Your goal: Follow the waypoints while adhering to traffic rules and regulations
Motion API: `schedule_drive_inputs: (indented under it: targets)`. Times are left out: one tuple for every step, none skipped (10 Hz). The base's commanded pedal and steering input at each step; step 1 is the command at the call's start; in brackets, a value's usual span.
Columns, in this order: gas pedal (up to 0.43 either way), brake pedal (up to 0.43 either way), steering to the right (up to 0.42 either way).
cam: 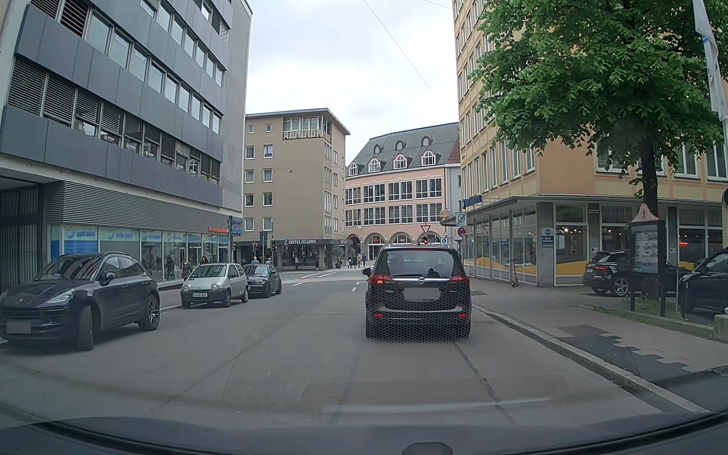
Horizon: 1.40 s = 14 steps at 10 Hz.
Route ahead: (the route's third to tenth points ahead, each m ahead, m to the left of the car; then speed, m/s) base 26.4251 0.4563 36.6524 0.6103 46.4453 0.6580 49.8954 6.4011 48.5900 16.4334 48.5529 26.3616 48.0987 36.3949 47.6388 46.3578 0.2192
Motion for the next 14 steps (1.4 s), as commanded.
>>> schedule_drive_inputs:
  targets:
    - [0.0,0.03,0.0]
    - [0.0,0.03,0.0]
    - [0.0,0.018,0.0]
    - [0.0,0.0,0.0]
    - [0.0,0.0,0.0]
    - [0.0,0.0,0.0]
    - [0.0,0.0,0.0]
    - [0.0,0.0,0.0]
    - [0.0,0.0,0.0]
    - [0.0,0.0,0.0]
    - [0.0,0.0,-0.003]
    - [0.0,0.0,-0.004]
    - [0.0,0.0,-0.005]
    - [0.0,0.0,-0.005]
